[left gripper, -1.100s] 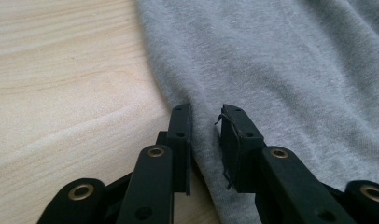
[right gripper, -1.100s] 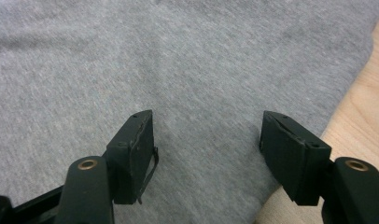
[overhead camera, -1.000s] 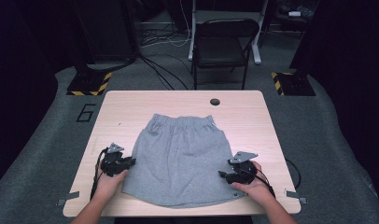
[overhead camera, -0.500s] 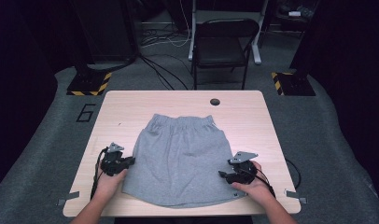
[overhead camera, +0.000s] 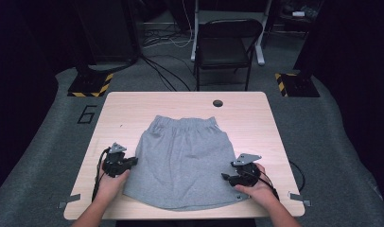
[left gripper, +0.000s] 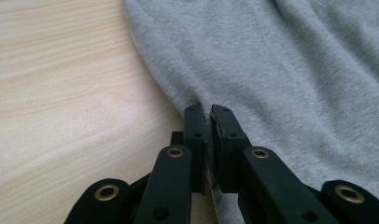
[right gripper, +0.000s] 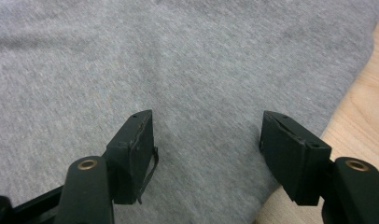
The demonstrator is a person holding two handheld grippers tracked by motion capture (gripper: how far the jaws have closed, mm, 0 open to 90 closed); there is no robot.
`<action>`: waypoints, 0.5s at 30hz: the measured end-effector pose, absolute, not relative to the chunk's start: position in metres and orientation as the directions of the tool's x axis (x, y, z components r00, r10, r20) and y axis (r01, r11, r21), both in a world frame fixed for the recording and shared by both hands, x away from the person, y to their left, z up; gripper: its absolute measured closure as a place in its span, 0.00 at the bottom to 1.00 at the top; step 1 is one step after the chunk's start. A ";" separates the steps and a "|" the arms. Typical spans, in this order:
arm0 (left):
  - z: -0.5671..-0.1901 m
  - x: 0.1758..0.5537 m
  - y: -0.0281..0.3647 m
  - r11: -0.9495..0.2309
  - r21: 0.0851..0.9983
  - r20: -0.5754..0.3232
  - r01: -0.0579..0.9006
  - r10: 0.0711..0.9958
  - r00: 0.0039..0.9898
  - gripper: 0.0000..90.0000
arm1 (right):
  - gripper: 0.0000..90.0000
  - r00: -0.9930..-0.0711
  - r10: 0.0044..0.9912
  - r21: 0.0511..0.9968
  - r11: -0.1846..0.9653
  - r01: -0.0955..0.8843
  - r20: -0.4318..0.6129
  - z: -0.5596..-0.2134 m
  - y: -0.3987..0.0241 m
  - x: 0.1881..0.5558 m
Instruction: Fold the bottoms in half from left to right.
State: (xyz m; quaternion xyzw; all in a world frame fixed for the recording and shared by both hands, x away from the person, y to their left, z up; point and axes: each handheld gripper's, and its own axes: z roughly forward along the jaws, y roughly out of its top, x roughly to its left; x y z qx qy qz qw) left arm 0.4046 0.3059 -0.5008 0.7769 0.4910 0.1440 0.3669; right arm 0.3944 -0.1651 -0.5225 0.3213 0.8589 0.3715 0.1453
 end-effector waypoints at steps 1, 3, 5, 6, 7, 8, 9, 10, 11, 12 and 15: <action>-0.500 0.406 0.305 -0.245 0.717 -0.137 0.653 0.869 0.476 0.95 | 0.39 -0.751 0.660 0.731 0.518 0.444 -0.011 -0.522 -0.165 0.394; -0.496 0.406 0.302 -0.256 0.714 -0.135 0.652 0.863 0.487 0.95 | 0.39 -0.751 0.660 0.731 0.517 0.444 -0.011 -0.523 -0.165 0.394; -0.493 0.407 0.301 -0.284 0.708 -0.124 0.647 0.851 0.510 0.95 | 0.39 -0.753 0.658 0.730 0.521 0.442 -0.014 -0.523 -0.166 0.394; -0.490 0.407 0.298 -0.305 0.704 -0.112 0.641 0.843 0.525 0.95 | 0.39 -0.750 0.661 0.736 0.516 0.439 -0.015 -0.523 -0.166 0.394; -0.490 0.407 0.298 -0.305 0.704 -0.112 0.641 0.843 0.525 0.95 | 0.39 -0.750 0.661 0.736 0.516 0.439 -0.015 -0.523 -0.166 0.394; -0.489 0.408 0.295 -0.301 0.708 -0.116 0.638 0.843 0.526 0.95 | 0.39 -0.750 0.661 0.736 0.515 0.440 -0.015 -0.523 -0.166 0.394; -0.485 0.409 0.292 -0.300 0.708 -0.126 0.639 0.837 0.533 0.95 | 0.39 -0.751 0.660 0.735 0.516 0.440 -0.014 -0.523 -0.166 0.394; -0.485 0.409 0.292 -0.300 0.708 -0.126 0.639 0.837 0.533 0.95 | 0.39 -0.751 0.660 0.735 0.516 0.440 -0.014 -0.523 -0.166 0.394; -0.484 0.410 0.290 -0.301 0.712 -0.125 0.635 0.835 0.536 0.95 | 0.39 -0.752 0.659 0.732 0.519 0.442 -0.014 -0.523 -0.166 0.394; -0.482 0.411 0.288 -0.299 0.708 -0.133 0.640 0.833 0.537 0.95 | 0.39 -0.753 0.658 0.735 0.518 0.437 -0.016 -0.523 -0.166 0.394; -0.477 0.413 0.280 -0.321 0.705 -0.121 0.632 0.824 0.554 0.96 | 0.39 -0.759 0.650 0.728 0.530 0.435 -0.020 -0.523 -0.167 0.395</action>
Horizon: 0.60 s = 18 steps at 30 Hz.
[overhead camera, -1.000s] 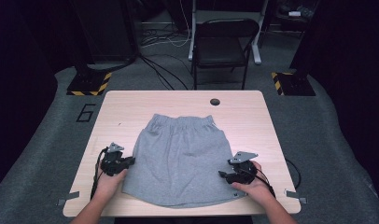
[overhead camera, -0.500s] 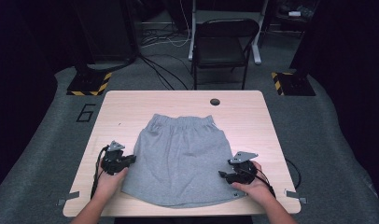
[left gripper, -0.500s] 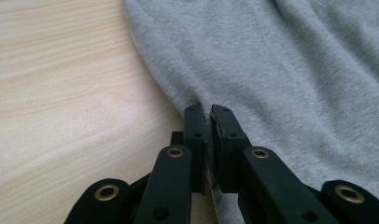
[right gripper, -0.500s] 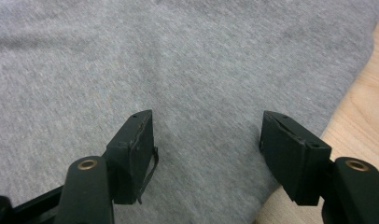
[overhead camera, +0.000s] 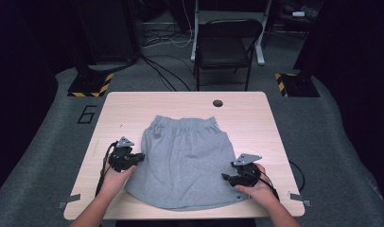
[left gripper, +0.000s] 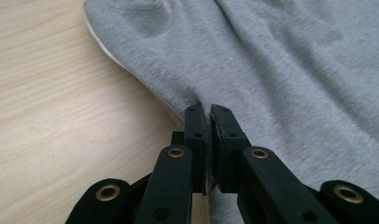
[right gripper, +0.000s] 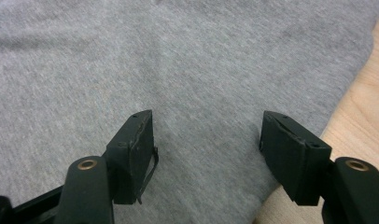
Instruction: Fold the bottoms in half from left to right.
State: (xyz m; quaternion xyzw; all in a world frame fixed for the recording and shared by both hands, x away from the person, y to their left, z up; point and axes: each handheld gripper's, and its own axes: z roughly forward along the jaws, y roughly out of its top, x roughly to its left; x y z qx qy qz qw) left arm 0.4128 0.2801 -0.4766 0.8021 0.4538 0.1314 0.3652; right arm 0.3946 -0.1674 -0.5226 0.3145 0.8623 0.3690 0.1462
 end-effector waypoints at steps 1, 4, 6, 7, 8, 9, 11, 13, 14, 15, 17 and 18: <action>-0.476 0.413 0.278 -0.323 0.708 -0.118 0.628 0.823 0.556 0.96 | 0.39 -0.759 0.650 0.728 0.530 0.435 -0.020 -0.523 -0.167 0.395; -0.470 0.415 0.269 -0.350 0.703 -0.115 0.619 0.803 0.585 0.96 | 0.39 -0.759 0.650 0.729 0.529 0.435 -0.019 -0.523 -0.167 0.395; -0.466 0.417 0.258 -0.377 0.703 -0.101 0.603 0.787 0.609 0.96 | 0.39 -0.759 0.651 0.729 0.528 0.436 -0.017 -0.523 -0.167 0.395; -0.466 0.417 0.258 -0.377 0.703 -0.101 0.603 0.787 0.609 0.96 | 0.39 -0.758 0.652 0.729 0.527 0.437 -0.017 -0.523 -0.167 0.394; -0.465 0.418 0.254 -0.382 0.703 -0.100 0.600 0.783 0.614 0.96 | 0.39 -0.759 0.651 0.729 0.528 0.437 -0.017 -0.523 -0.167 0.395; -0.464 0.418 0.250 -0.380 0.702 -0.105 0.602 0.781 0.615 0.96 | 0.39 -0.759 0.651 0.729 0.528 0.437 -0.017 -0.523 -0.167 0.395; -0.462 0.420 0.239 -0.410 0.703 -0.084 0.581 0.763 0.641 0.96 | 0.39 -0.761 0.649 0.729 0.528 0.435 -0.017 -0.523 -0.167 0.395; -0.461 0.420 0.235 -0.409 0.705 -0.088 0.580 0.761 0.643 0.96 | 0.39 -0.760 0.649 0.729 0.528 0.435 -0.016 -0.523 -0.167 0.395; -0.460 0.422 0.228 -0.418 0.706 -0.084 0.572 0.752 0.653 0.96 | 0.39 -0.761 0.649 0.729 0.528 0.435 -0.017 -0.523 -0.167 0.395; -0.459 0.422 0.225 -0.419 0.707 -0.085 0.569 0.749 0.657 0.96 | 0.39 -0.761 0.649 0.729 0.528 0.435 -0.017 -0.523 -0.167 0.395; -0.459 0.423 0.220 -0.425 0.705 -0.088 0.568 0.742 0.664 0.96 | 0.39 -0.761 0.649 0.729 0.528 0.435 -0.016 -0.523 -0.167 0.395; -0.459 0.423 0.220 -0.425 0.705 -0.088 0.568 0.742 0.664 0.96 | 0.39 -0.761 0.648 0.729 0.528 0.435 -0.016 -0.523 -0.168 0.395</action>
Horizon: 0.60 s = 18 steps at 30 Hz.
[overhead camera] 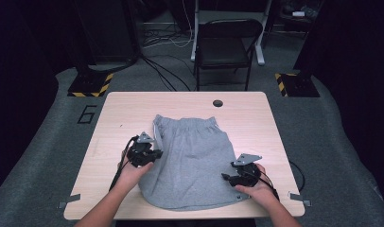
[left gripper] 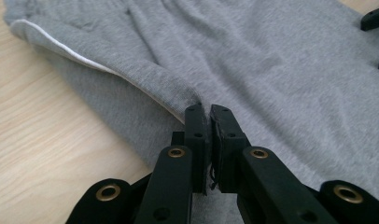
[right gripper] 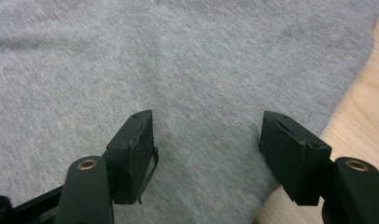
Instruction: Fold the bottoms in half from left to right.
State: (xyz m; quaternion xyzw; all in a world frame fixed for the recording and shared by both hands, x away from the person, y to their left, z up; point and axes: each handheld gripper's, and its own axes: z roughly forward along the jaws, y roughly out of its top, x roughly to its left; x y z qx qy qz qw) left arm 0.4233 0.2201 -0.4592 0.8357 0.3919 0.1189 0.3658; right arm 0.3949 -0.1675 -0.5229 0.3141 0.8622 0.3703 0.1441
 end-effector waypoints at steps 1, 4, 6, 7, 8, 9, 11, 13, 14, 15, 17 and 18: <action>-0.460 0.424 0.214 -0.438 0.702 -0.082 0.562 0.734 0.675 0.96 | 0.39 -0.760 0.649 0.729 0.527 0.436 -0.015 -0.523 -0.168 0.395; -0.462 0.425 0.206 -0.448 0.697 -0.083 0.560 0.725 0.684 0.96 | 0.39 -0.759 0.651 0.731 0.525 0.437 -0.014 -0.523 -0.168 0.395; -0.463 0.425 0.201 -0.462 0.691 -0.083 0.556 0.713 0.696 0.96 | 0.39 -0.756 0.654 0.738 0.518 0.433 -0.015 -0.523 -0.167 0.395; -0.465 0.424 0.196 -0.466 0.688 -0.081 0.556 0.712 0.697 0.96 | 0.39 -0.756 0.655 0.738 0.517 0.434 -0.014 -0.524 -0.167 0.395; -0.466 0.424 0.193 -0.475 0.683 -0.083 0.556 0.705 0.704 0.96 | 0.39 -0.755 0.655 0.738 0.516 0.436 -0.012 -0.523 -0.167 0.395; -0.467 0.424 0.190 -0.479 0.682 -0.081 0.553 0.701 0.709 0.96 | 0.39 -0.756 0.654 0.738 0.517 0.434 -0.013 -0.524 -0.167 0.395; -0.469 0.423 0.183 -0.502 0.673 -0.071 0.544 0.688 0.722 0.96 | 0.39 -0.758 0.653 0.735 0.520 0.436 -0.012 -0.523 -0.167 0.395; -0.471 0.422 0.176 -0.512 0.669 -0.069 0.538 0.679 0.731 0.96 | 0.39 -0.756 0.655 0.738 0.516 0.435 -0.013 -0.523 -0.167 0.395; -0.471 0.422 0.174 -0.518 0.665 -0.068 0.539 0.676 0.734 0.96 | 0.39 -0.757 0.653 0.735 0.520 0.436 -0.013 -0.523 -0.167 0.395; -0.473 0.421 0.169 -0.519 0.666 -0.075 0.536 0.668 0.740 0.96 | 0.39 -0.758 0.652 0.733 0.521 0.437 -0.011 -0.523 -0.168 0.395; -0.474 0.419 0.164 -0.527 0.662 -0.083 0.533 0.655 0.751 0.96 | 0.39 -0.758 0.652 0.733 0.521 0.437 -0.011 -0.523 -0.168 0.395; -0.474 0.419 0.164 -0.527 0.662 -0.083 0.533 0.655 0.751 0.96 | 0.39 -0.758 0.652 0.733 0.521 0.437 -0.011 -0.523 -0.168 0.395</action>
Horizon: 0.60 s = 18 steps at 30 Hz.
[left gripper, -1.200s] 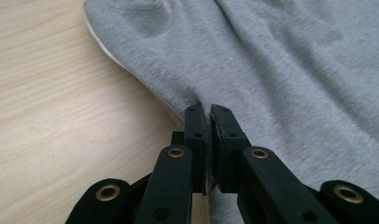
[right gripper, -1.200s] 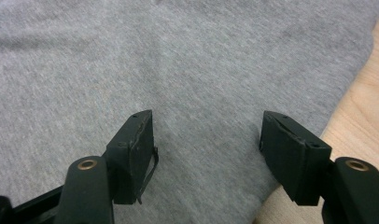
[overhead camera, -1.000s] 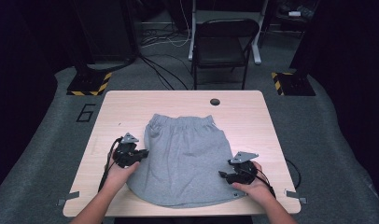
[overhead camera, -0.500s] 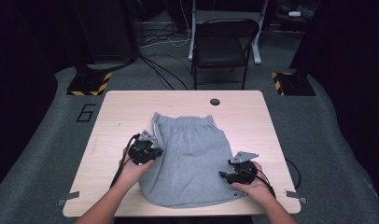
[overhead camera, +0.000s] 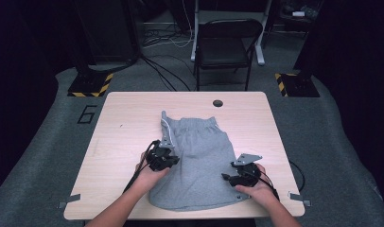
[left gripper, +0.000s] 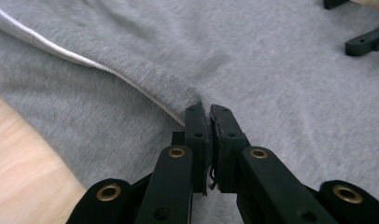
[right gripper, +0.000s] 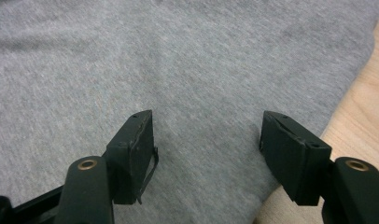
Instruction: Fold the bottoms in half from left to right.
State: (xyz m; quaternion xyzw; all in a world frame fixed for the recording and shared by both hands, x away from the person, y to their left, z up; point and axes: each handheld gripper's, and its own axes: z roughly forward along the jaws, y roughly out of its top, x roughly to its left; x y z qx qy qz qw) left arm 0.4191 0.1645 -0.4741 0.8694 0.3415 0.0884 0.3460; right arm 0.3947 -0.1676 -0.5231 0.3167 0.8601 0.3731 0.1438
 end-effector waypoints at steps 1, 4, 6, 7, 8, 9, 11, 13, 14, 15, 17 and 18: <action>-0.477 0.418 0.160 -0.538 0.658 -0.077 0.528 0.649 0.757 0.96 | 0.39 -0.759 0.651 0.732 0.522 0.438 -0.011 -0.523 -0.168 0.395; -0.486 0.420 0.157 -0.552 0.633 -0.084 0.543 0.649 0.757 0.96 | 0.39 -0.759 0.651 0.732 0.522 0.437 -0.011 -0.523 -0.168 0.395; -0.488 0.421 0.156 -0.559 0.622 -0.085 0.548 0.648 0.757 0.96 | 0.39 -0.759 0.651 0.732 0.522 0.437 -0.011 -0.523 -0.168 0.395; -0.492 0.422 0.156 -0.558 0.616 -0.090 0.556 0.651 0.754 0.96 | 0.39 -0.759 0.651 0.732 0.522 0.437 -0.011 -0.523 -0.168 0.395; -0.494 0.423 0.155 -0.554 0.611 -0.097 0.565 0.656 0.749 0.95 | 0.39 -0.759 0.651 0.732 0.522 0.437 -0.011 -0.523 -0.168 0.395; -0.496 0.423 0.156 -0.557 0.609 -0.101 0.564 0.650 0.753 0.94 | 0.39 -0.759 0.651 0.732 0.522 0.437 -0.011 -0.523 -0.168 0.395; -0.497 0.422 0.154 -0.547 0.616 -0.119 0.567 0.647 0.753 0.90 | 0.39 -0.759 0.651 0.732 0.522 0.438 -0.010 -0.523 -0.168 0.395; -0.496 0.421 0.155 -0.558 0.614 -0.113 0.558 0.638 0.761 0.88 | 0.39 -0.760 0.650 0.733 0.522 0.437 -0.010 -0.523 -0.168 0.395; -0.494 0.420 0.155 -0.554 0.615 -0.116 0.561 0.640 0.760 0.86 | 0.39 -0.760 0.650 0.733 0.522 0.437 -0.010 -0.523 -0.168 0.395; -0.493 0.419 0.156 -0.547 0.623 -0.121 0.559 0.639 0.760 0.84 | 0.39 -0.760 0.650 0.733 0.522 0.437 -0.010 -0.523 -0.168 0.395; -0.488 0.418 0.159 -0.526 0.642 -0.129 0.558 0.643 0.755 0.76 | 0.39 -0.759 0.650 0.733 0.521 0.437 -0.009 -0.523 -0.168 0.395; -0.481 0.416 0.165 -0.492 0.672 -0.140 0.553 0.650 0.747 0.74 | 0.39 -0.760 0.650 0.733 0.522 0.437 -0.010 -0.523 -0.168 0.395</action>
